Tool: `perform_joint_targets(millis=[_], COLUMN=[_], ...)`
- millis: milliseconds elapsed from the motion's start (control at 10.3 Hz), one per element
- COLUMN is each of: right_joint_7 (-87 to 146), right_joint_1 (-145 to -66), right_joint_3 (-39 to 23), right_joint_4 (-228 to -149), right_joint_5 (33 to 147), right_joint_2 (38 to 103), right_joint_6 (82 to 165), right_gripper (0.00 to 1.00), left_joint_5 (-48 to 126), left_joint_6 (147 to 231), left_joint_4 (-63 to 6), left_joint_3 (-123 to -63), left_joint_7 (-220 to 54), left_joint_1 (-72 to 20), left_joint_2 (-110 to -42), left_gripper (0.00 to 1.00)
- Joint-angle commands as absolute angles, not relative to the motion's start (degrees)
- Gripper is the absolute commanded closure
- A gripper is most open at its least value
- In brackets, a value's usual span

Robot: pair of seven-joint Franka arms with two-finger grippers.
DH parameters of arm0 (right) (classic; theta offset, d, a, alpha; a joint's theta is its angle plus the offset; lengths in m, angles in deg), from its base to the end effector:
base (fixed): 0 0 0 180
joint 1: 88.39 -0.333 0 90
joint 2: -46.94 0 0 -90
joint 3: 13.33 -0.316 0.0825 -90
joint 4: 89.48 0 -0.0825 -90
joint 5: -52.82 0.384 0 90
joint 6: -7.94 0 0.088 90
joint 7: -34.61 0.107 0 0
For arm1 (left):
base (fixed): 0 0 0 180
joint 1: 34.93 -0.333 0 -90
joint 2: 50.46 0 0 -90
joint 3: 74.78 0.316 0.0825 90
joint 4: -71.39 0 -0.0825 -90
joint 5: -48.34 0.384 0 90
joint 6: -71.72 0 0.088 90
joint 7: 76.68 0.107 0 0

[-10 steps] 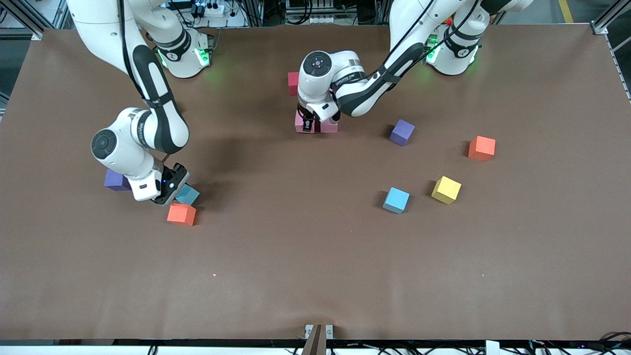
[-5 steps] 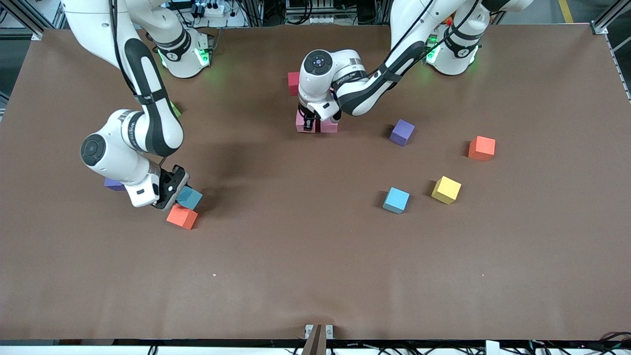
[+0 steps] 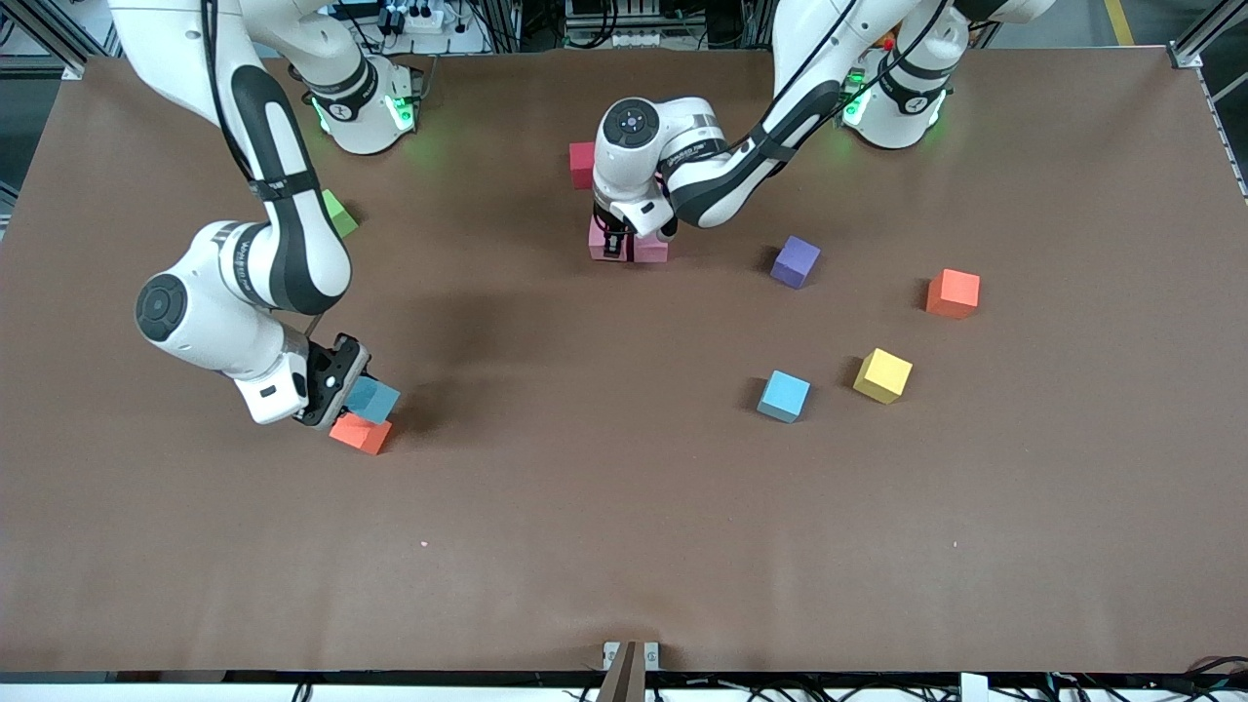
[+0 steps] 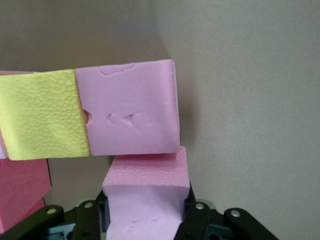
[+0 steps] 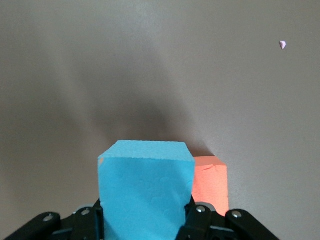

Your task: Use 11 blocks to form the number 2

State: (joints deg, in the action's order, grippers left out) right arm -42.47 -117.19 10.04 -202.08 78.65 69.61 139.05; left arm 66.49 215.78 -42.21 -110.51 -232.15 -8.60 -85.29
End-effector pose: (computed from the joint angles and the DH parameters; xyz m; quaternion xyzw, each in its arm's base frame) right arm 0.6052 0.0774 0.2836 -0.8323 -0.5469 -0.0439 0.0791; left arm 0.2971 -0.5386 0.2128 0.7388 0.6691 -0.0801 0.0080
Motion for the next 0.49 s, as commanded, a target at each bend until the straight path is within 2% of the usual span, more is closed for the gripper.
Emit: perform_joint_targets(millis=[0, 195, 390], right_joint_7=[-39.3, -35.0, -31.9], right_joint_1=[-109.6, -102.6, -98.6], right_joint_3=[2.7, -4.9, -10.8], right_joint_4=[-198.0, -194.3, -194.2], right_joint_5=[72.1, 65.4, 63.5], right_joint_2=[69.4, 69.4, 69.3], right_joint_6=[134.5, 130.2, 129.6], right_gripper=[1.0, 1.0, 1.0], left_joint_5=[67.8, 67.8, 67.8], left_joint_6=[217.1, 217.5, 217.9], left_joint_4=[-44.9, -45.4, -45.6], left_joint_3=[-110.7, -110.7, -110.7], left_joint_7=[-235.9, -236.4, -236.4], left_joint_1=[-9.0, -8.9, -9.0], left_joint_2=[-83.0, -83.0, -83.0], left_gripper=[1.0, 1.0, 1.0])
